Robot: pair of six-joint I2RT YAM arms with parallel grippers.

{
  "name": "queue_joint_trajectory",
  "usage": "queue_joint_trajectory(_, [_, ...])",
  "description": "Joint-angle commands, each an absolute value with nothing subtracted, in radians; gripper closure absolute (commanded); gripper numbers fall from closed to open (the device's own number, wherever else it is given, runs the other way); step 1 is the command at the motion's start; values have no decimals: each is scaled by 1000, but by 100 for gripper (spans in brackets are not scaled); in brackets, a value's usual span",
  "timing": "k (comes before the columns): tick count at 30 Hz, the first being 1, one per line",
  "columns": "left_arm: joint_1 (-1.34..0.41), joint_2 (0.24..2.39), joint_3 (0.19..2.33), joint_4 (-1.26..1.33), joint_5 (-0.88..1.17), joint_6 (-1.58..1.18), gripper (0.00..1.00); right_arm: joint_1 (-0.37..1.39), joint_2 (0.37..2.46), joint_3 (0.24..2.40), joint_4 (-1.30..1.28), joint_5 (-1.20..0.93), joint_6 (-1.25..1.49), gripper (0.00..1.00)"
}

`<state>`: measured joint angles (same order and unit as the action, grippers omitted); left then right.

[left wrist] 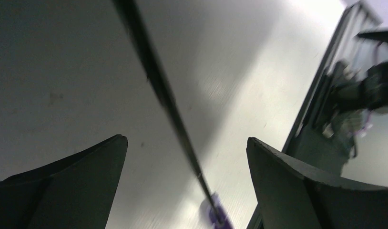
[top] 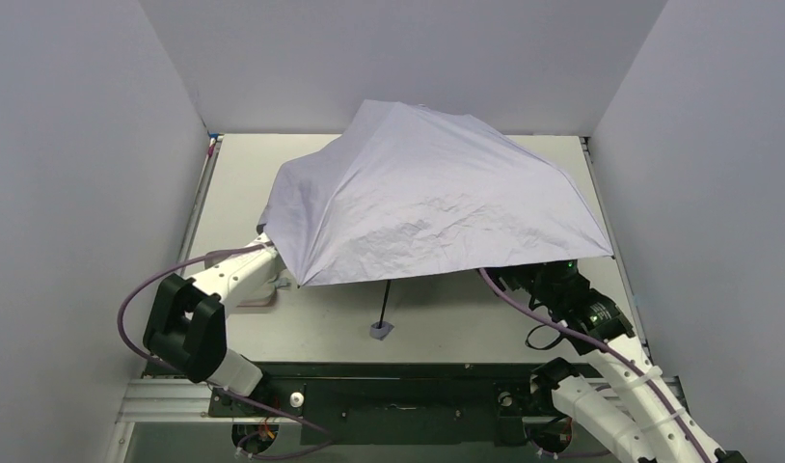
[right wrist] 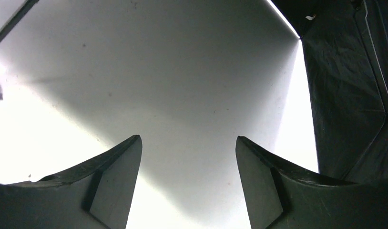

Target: Open the umbrella

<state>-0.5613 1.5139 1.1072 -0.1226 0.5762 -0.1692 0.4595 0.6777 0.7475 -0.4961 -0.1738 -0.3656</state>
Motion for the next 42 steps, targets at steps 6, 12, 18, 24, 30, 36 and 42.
queue_joint_trajectory(6, [-575,1397,1100,-717,379,409,3,502,662,738,-668,-169,-506,30])
queue_joint_trajectory(12, [-595,1292,1037,-900,214,537,3,519,618,722,-807,-134,-630,29])
queue_joint_trajectory(18, [-607,1110,960,-1046,54,623,3,535,550,727,-926,-20,-688,29])
queue_joint_trajectory(24, [-607,826,826,-1099,-79,705,3,537,438,739,-1043,99,-734,29])
queue_joint_trajectory(30, [-607,601,754,-1141,-216,693,3,537,318,723,-1110,191,-736,29])
queue_joint_trajectory(36, [-607,443,733,-1164,-336,677,3,537,182,730,-1208,222,-722,29])
queue_joint_trajectory(42, [-607,341,731,-1150,-468,631,3,480,75,760,-1255,234,-712,28])
